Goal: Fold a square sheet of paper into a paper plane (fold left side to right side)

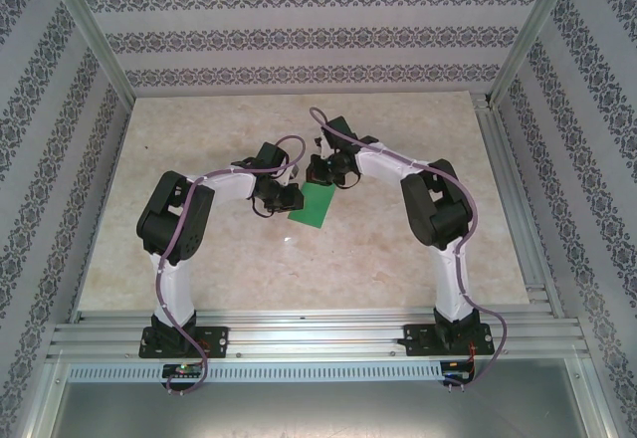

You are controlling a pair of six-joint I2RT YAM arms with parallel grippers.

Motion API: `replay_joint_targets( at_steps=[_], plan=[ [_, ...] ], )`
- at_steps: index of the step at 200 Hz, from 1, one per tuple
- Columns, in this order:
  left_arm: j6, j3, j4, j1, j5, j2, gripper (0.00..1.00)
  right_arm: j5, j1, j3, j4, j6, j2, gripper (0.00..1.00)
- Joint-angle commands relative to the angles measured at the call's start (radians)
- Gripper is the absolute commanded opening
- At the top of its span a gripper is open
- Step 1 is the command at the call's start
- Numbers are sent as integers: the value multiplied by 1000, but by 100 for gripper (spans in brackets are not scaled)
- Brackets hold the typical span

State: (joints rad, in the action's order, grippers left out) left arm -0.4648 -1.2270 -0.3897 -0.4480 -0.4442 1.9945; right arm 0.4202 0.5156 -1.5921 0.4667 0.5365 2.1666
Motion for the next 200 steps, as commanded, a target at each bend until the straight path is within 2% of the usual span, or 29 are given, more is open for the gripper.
replay_joint_targets(
  at_steps=[1,113,170,200],
  plan=[
    [13,37,-84,-17,105,49,17,14,7,-14,-55,44,40,0],
    [31,26,-115,-32,146,67,17,-32,11,-104,-79,82,153,0],
    [36,26,-125,-36,158,70,17,-64,-29,-176,-35,69,198,0],
    [37,27,-129,-36,159,67,17,-64,-62,-177,-27,41,160,1]
  ],
)
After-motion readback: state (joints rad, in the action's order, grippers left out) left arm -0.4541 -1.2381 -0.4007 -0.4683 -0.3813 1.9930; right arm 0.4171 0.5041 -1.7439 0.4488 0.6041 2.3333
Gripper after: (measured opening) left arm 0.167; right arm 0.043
